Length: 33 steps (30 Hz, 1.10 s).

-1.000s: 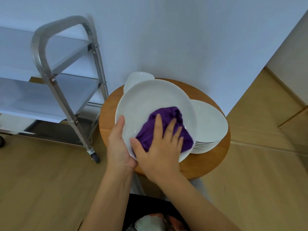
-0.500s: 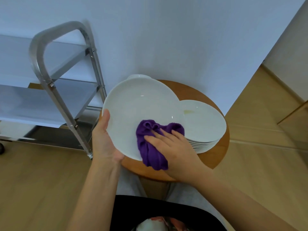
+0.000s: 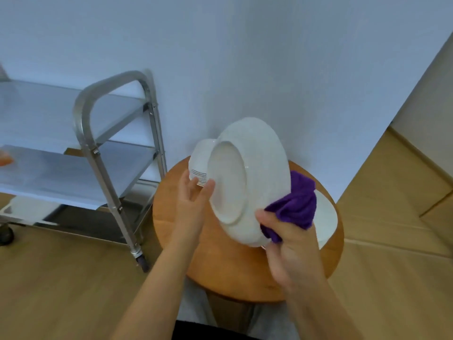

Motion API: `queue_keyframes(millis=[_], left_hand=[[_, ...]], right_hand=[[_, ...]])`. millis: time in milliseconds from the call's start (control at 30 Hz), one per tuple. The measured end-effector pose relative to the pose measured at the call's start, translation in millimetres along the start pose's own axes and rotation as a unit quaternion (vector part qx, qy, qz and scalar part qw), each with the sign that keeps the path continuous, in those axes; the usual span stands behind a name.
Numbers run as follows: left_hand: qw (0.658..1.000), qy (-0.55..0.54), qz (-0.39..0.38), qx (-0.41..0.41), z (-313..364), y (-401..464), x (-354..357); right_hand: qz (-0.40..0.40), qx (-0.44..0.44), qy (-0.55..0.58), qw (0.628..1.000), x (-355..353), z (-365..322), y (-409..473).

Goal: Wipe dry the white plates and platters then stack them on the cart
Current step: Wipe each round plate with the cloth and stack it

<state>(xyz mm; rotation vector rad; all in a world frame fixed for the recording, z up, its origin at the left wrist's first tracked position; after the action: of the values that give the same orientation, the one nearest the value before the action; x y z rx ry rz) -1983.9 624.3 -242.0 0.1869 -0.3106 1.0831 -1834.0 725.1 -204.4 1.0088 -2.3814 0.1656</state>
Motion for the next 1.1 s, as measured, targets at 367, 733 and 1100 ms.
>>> queue_keyframes(millis=[367, 733, 1100], left_hand=[[0.962, -0.232, -0.078, -0.12, -30.5, -6.3, -10.3], [0.984, -0.11, -0.136, -0.045, 25.1, -20.5, 7.3], [0.971, 0.114, -0.204, 0.047, 56.2, -37.7, 25.7]], right_hand=[[0.088, 0.161, 0.157, 0.97, -56.7, 49.3, 3.8], [-0.288, -0.162, -0.38, 0.864, 54.7, -52.7, 26.0], [-0.409, -0.301, -0.701, 0.501, 134.4, -29.6, 14.8]])
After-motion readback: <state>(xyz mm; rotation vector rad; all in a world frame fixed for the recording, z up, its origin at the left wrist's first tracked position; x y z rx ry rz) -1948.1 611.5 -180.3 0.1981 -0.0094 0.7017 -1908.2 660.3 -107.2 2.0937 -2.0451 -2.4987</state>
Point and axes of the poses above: each hand's wrist, its own y-axis towards the middle knuckle, its own x-axis out of the palm, z = x × y, the point moved 9 cm from there along y, towards the middle knuckle
